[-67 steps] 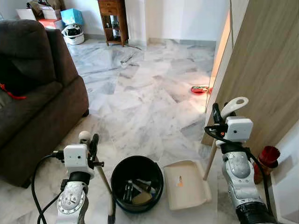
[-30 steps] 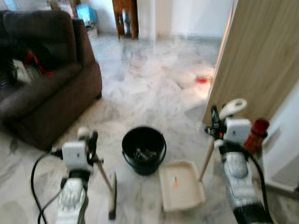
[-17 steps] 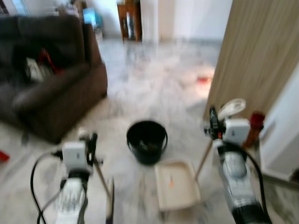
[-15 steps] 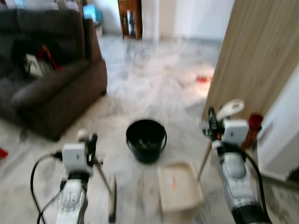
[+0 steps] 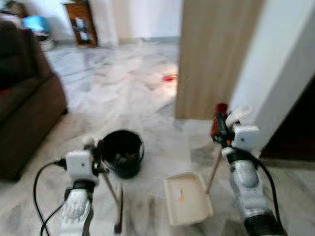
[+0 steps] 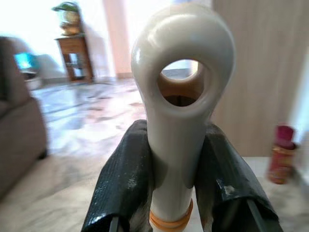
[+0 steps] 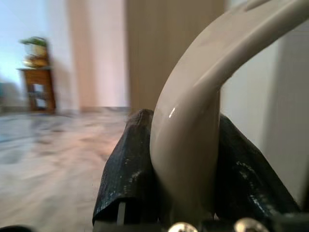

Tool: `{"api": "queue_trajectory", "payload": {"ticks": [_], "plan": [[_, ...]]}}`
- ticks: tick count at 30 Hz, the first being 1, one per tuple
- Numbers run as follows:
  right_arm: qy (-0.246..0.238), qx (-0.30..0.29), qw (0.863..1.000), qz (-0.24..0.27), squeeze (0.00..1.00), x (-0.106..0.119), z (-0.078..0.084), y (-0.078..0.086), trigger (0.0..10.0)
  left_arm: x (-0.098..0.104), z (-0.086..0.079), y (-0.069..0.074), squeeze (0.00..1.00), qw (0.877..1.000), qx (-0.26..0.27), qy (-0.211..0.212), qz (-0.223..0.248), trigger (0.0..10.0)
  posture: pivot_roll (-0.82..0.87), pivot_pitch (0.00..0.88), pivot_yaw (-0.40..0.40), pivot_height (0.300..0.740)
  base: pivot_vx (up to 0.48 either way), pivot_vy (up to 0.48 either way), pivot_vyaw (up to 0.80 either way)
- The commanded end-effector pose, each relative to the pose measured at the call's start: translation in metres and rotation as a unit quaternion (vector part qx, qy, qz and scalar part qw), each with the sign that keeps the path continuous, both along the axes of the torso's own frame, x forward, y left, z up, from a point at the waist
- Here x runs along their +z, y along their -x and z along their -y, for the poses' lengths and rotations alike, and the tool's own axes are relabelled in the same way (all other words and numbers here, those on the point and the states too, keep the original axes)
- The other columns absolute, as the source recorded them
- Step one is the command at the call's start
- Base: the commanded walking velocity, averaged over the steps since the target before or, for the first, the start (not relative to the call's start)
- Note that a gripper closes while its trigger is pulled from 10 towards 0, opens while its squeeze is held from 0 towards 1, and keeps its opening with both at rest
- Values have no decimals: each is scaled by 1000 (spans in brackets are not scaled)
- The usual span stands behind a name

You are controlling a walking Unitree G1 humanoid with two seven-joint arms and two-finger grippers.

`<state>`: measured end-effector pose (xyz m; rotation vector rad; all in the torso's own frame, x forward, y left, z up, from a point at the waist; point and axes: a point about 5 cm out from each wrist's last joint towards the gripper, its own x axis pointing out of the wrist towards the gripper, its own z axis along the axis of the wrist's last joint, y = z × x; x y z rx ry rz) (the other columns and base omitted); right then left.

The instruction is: Sweep floor

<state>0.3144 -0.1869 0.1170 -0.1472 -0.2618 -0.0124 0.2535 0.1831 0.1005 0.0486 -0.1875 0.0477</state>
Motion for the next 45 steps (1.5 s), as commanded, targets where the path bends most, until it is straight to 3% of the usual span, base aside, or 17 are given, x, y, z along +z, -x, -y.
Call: {"api": "queue_trajectory", "payload": {"ticks": [1,45], "plan": [[-4,14,1000,24,0,12,-9,-4,10000,8,-6,0,0,1000,6,-8,21,10000,88,0,52,740,0,0,-800],[-2,7,1000,21,0,12,-8,-6,10000,9,-8,-2,0,1000,11,-22,18,10000,95,3,55,740,0,0,-800]]}}
